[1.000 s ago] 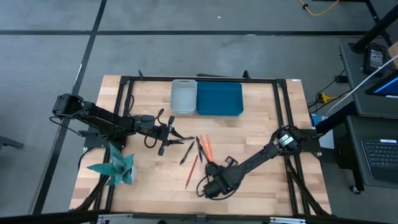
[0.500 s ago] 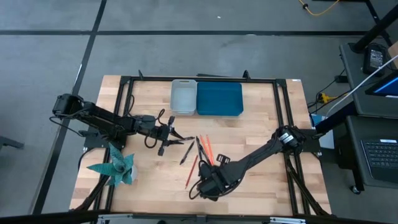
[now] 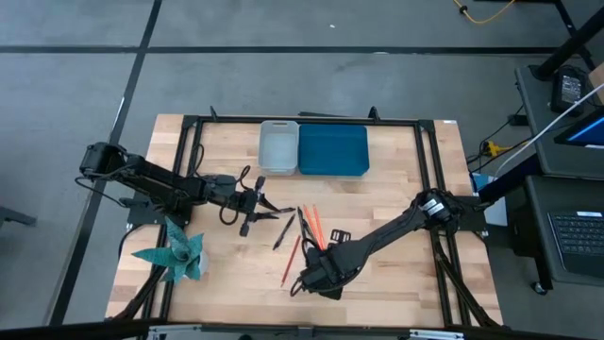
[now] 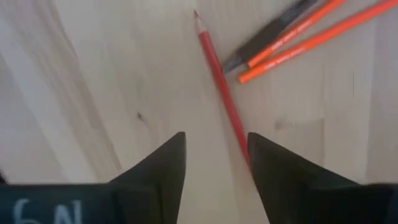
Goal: Sort pens & pencils
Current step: Put the top red pencil into the blue bin
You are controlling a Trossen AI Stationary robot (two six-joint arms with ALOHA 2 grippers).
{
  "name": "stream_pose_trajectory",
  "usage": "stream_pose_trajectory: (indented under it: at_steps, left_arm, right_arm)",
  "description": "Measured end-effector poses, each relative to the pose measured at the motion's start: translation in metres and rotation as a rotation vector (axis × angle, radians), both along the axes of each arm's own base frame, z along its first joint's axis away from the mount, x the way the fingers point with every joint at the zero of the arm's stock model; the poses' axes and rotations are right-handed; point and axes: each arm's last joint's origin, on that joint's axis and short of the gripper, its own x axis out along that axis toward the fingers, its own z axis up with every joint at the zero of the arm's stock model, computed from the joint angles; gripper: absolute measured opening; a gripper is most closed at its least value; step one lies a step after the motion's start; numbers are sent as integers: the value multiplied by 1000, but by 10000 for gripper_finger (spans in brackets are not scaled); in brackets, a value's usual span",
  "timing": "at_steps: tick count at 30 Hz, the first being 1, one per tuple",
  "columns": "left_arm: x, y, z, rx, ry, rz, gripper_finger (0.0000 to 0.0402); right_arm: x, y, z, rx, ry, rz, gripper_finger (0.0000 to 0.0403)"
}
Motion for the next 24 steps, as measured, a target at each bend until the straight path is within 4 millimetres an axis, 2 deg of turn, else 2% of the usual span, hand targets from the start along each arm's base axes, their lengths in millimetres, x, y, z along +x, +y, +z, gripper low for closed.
stream_pose_trajectory:
  at_steps: [15, 24]
  left_arm:
    - [0, 0, -1, -18, 18, 5, 82]
    - [0, 0, -1, -20, 18, 6, 82]
  right_arm:
    - [-6, -1, -34, 35, 32, 99, 174]
    - [-5, -6, -36, 23, 41, 134, 174]
